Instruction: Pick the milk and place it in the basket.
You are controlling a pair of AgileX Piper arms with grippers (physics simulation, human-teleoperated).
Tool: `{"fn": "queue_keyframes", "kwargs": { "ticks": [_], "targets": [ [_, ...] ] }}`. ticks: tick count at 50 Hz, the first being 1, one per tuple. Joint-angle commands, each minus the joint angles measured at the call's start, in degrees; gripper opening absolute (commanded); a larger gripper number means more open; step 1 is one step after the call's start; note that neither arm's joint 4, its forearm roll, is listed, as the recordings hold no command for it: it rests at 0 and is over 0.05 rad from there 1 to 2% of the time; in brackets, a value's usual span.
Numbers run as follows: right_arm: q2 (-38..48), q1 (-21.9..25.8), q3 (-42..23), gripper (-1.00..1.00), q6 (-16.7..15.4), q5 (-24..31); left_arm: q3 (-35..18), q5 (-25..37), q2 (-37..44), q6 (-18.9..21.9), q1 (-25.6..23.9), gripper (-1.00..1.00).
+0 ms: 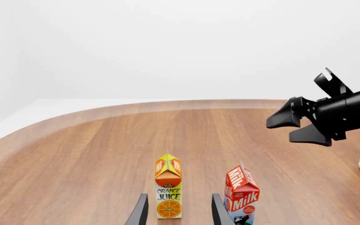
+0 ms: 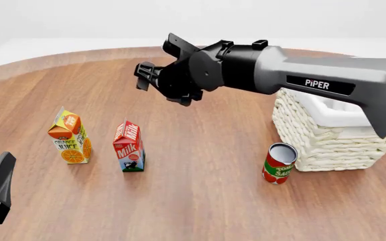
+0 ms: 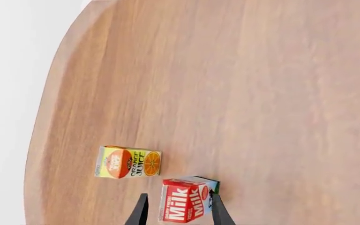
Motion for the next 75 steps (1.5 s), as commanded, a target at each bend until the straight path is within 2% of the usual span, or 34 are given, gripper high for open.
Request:
{"fn": "queue_keyframes", "kwargs": {
  "ticks": [1, 10, 41, 54, 75],
  "targets": [
    [0.83, 0.95, 0.56, 1.00, 1.14, -1.08, 0.00, 0.00, 0.00, 0.00, 0.00, 1.00],
    [1.10, 1.83, 1.62, 1.00, 2.08, -2.21, 0.00, 0.00, 0.00, 0.00, 0.00, 1.00],
    [2.95, 2.16, 1.60, 1.00, 2.21, -2.96, 0.00, 0.00, 0.00, 0.00, 0.00, 1.00],
    [4.67, 2.12, -0.27, 1.00, 1.37, -2.74, 0.00, 0.00, 0.00, 0.00, 0.00, 1.00],
    [5.95, 3.22, -1.83, 1.00, 1.91, -2.41, 0.00, 0.00, 0.00, 0.00, 0.00, 1.00]
  ]
}}
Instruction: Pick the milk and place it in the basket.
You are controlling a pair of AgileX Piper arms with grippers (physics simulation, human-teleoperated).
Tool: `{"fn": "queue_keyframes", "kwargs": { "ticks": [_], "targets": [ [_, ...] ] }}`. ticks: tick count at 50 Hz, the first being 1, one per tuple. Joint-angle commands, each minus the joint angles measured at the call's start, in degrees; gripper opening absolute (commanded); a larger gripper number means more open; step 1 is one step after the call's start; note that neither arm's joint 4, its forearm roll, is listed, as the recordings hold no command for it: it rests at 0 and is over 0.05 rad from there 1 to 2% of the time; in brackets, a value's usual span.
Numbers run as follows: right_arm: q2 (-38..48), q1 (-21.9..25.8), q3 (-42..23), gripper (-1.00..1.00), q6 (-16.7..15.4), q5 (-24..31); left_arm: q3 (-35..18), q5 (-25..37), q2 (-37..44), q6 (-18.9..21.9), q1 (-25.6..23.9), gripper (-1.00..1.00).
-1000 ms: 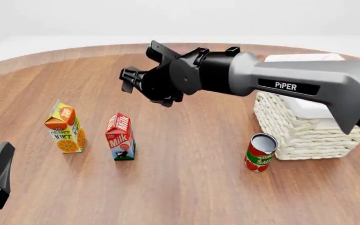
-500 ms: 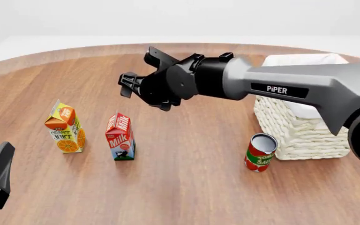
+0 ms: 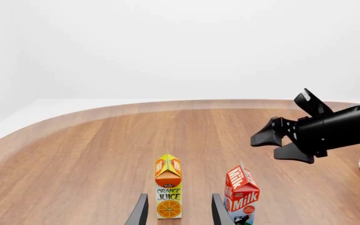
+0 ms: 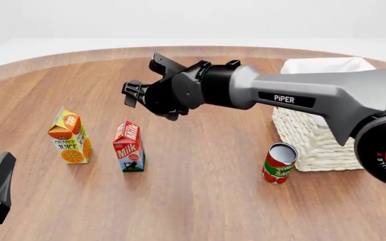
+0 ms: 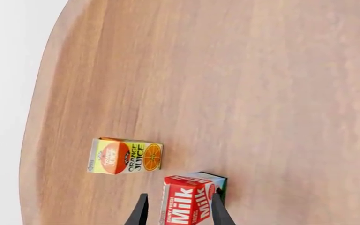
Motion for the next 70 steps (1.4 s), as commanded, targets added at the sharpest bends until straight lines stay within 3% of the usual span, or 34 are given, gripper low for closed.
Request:
{"fn": "queue_keyframes", "kwargs": {
  "ticks": [1, 70],
  "targets": [
    [0.52, 0.41, -0.57, 1.00, 0.16, 0.08, 0.00, 0.00, 0.00, 0.00, 0.00, 1.00],
    [2.61, 1.55, 2.29, 1.00, 2.61, -3.91, 0.00, 0.00, 0.00, 0.00, 0.00, 1.00]
  ]
}}
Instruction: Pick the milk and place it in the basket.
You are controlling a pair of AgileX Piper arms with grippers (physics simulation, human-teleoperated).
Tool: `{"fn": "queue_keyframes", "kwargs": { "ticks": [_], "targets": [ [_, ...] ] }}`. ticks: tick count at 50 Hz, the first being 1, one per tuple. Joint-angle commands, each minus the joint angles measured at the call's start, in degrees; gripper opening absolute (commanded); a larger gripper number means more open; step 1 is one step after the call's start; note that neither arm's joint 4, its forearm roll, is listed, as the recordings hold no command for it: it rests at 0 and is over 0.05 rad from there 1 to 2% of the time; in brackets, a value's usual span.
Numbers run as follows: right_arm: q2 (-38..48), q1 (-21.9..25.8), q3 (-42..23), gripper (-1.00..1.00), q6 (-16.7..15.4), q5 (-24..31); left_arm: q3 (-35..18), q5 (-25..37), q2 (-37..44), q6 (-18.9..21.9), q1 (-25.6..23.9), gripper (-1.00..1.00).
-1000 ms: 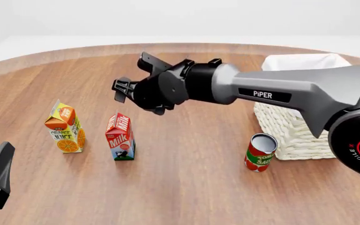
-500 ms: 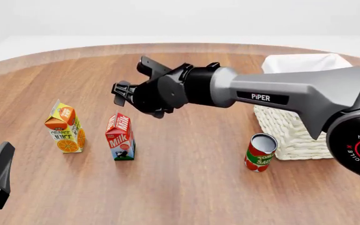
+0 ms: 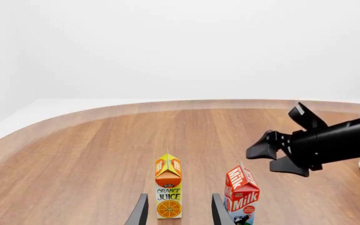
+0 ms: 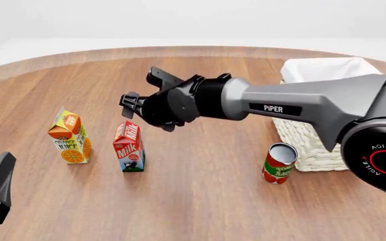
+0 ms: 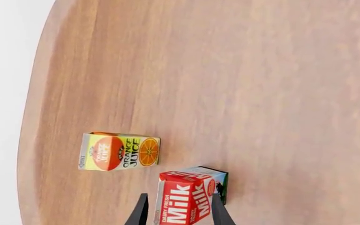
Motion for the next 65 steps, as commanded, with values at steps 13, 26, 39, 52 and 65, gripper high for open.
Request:
{"fn": "queue_keyframes", "kwargs": {
  "ticks": [13, 26, 39, 52, 65],
  "targets": [
    [1.43, 0.60, 0.59, 1.00, 0.73, -1.91, 0.00, 0.00, 0.00, 0.00, 0.00, 1.00],
    [1.85, 0.69, 1.00, 1.00, 1.08, -2.67, 0.00, 0.00, 0.00, 0.00, 0.00, 1.00],
    [2.99, 1.09, -0.02, 1.00, 1.30, -2.80, 0.00, 0.00, 0.00, 0.00, 0.00, 1.00],
    [4.15, 1.33, -1.10, 1.00, 1.43, -2.87, 0.00, 0.00, 0.00, 0.00, 0.00, 1.00],
    [5.02, 1.85, -0.46, 1.00, 2.45, -4.22, 0.00, 0.00, 0.00, 0.00, 0.00, 1.00]
  ]
}}
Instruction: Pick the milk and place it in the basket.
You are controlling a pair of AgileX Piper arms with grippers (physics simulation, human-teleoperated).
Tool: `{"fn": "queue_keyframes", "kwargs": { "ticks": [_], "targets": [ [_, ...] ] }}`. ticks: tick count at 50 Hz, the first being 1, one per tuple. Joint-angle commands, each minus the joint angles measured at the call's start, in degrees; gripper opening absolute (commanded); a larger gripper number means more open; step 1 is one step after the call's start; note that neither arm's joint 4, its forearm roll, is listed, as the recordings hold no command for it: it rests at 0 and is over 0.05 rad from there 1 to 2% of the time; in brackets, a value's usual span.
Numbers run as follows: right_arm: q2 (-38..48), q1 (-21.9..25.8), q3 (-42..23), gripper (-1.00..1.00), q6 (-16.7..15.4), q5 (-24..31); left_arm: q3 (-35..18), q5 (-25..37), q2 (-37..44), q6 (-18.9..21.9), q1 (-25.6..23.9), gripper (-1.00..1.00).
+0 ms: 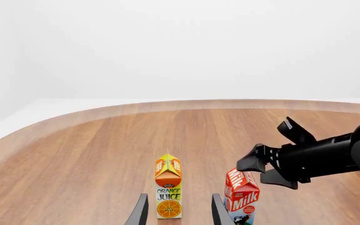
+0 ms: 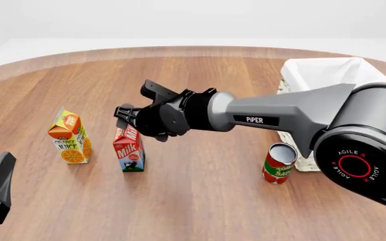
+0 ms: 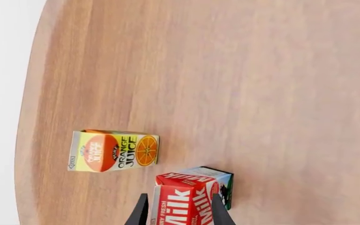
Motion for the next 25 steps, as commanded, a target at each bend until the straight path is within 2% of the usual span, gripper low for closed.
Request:
{"fn": "queue_keyframes", "kwargs": {
  "ticks": [1, 25],
  "targets": [
    [0.70, 0.35, 0.27, 1.00, 0.67, -0.83, 0.00, 0.00, 0.00, 0.00, 0.00, 1.00],
    [1.73, 1.59, 1.81, 1.00, 2.62, -3.13, 0.00, 0.00, 0.00, 0.00, 0.00, 1.00]
  ]
}}
